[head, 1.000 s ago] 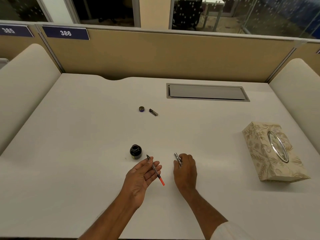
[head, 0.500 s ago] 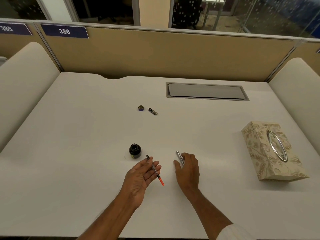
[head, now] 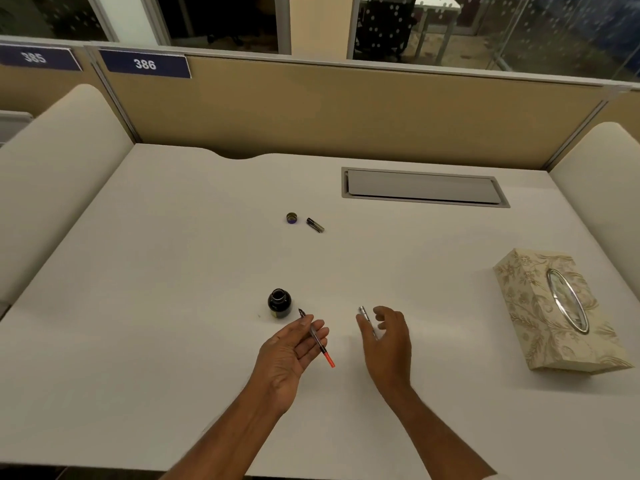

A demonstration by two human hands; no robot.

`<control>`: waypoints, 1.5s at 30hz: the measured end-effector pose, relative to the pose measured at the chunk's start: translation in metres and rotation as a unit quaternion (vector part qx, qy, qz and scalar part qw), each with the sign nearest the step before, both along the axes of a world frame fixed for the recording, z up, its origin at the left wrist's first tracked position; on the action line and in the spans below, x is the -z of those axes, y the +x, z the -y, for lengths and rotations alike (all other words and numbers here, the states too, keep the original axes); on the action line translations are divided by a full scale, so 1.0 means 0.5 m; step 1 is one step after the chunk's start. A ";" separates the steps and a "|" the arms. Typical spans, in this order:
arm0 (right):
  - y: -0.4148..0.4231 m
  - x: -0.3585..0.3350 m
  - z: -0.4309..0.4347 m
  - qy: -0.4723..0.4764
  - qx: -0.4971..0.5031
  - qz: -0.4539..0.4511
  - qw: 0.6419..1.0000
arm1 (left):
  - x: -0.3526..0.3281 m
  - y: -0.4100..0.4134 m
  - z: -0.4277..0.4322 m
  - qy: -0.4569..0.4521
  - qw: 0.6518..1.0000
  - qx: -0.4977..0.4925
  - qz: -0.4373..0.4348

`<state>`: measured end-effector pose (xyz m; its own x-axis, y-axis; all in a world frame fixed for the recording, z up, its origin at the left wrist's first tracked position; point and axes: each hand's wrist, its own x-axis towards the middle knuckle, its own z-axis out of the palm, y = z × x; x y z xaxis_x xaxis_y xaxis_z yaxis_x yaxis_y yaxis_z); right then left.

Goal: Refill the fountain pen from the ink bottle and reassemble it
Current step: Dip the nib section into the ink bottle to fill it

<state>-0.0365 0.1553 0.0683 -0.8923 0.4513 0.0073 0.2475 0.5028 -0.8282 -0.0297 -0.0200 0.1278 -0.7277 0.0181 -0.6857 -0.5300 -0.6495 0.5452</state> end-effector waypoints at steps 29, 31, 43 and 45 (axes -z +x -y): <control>0.007 -0.156 0.171 0.062 -0.125 0.020 0.990 | 0.026 -0.069 0.036 0.209 0.971 -0.111 0.024; 0.001 -0.157 0.173 0.074 -0.129 0.013 0.989 | 0.024 -0.069 0.036 0.217 0.970 -0.107 0.027; -0.019 -0.157 0.183 0.128 -0.153 -0.037 0.979 | 0.028 -0.082 0.039 0.236 0.966 -0.096 0.035; -0.024 -0.156 0.183 0.130 -0.159 -0.050 0.977 | 0.025 -0.084 0.039 0.245 0.964 -0.102 0.033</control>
